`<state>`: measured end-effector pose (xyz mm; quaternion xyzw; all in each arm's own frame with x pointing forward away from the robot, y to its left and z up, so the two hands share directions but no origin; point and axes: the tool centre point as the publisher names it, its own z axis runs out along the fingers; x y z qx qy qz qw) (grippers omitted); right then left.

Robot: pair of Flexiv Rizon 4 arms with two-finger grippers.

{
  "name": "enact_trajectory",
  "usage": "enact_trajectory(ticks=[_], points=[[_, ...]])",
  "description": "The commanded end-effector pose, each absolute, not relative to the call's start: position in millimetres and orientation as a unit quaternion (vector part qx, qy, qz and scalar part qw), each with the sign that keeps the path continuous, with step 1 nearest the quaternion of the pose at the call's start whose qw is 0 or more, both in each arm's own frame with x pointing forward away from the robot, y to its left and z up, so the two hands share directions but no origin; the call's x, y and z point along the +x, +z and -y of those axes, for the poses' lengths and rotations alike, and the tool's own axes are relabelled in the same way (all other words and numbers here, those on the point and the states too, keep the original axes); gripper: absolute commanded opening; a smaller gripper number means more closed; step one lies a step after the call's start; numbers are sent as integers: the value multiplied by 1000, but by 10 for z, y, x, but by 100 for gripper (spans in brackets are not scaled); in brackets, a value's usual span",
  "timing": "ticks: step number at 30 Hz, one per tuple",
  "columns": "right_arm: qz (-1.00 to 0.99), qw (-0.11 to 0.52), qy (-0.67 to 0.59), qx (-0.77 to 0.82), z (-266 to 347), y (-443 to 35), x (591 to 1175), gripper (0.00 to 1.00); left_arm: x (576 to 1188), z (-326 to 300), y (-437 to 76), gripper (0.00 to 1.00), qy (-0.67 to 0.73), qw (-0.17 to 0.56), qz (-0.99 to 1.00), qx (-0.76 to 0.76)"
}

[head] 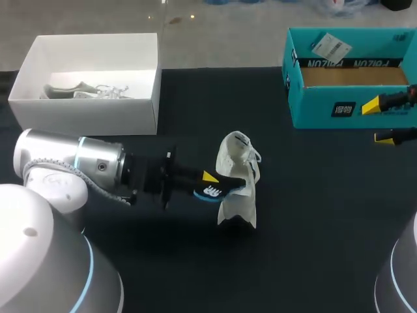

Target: Take the shoe out of the shoebox, open the shoe tongue, remove and reinsert the insole, then place the shoe into the shoebox

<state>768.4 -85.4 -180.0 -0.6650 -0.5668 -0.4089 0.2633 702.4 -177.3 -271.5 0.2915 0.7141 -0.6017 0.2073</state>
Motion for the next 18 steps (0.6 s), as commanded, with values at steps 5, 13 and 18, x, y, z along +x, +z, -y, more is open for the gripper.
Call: enact_trajectory(ticks=[5, 13, 18], points=[[567, 262, -407, -666, 849, -1796, 7674, 100, 6935, 1797, -2402, 0, -624, 239, -682, 298], [567, 262, -407, -666, 849, -1796, 7674, 100, 7079, 2190, -2462, 0, -612, 230, -687, 318], [567, 262, -407, -666, 849, -1796, 7674, 100, 7136, 2374, -2564, 0, -609, 221, -688, 327]])
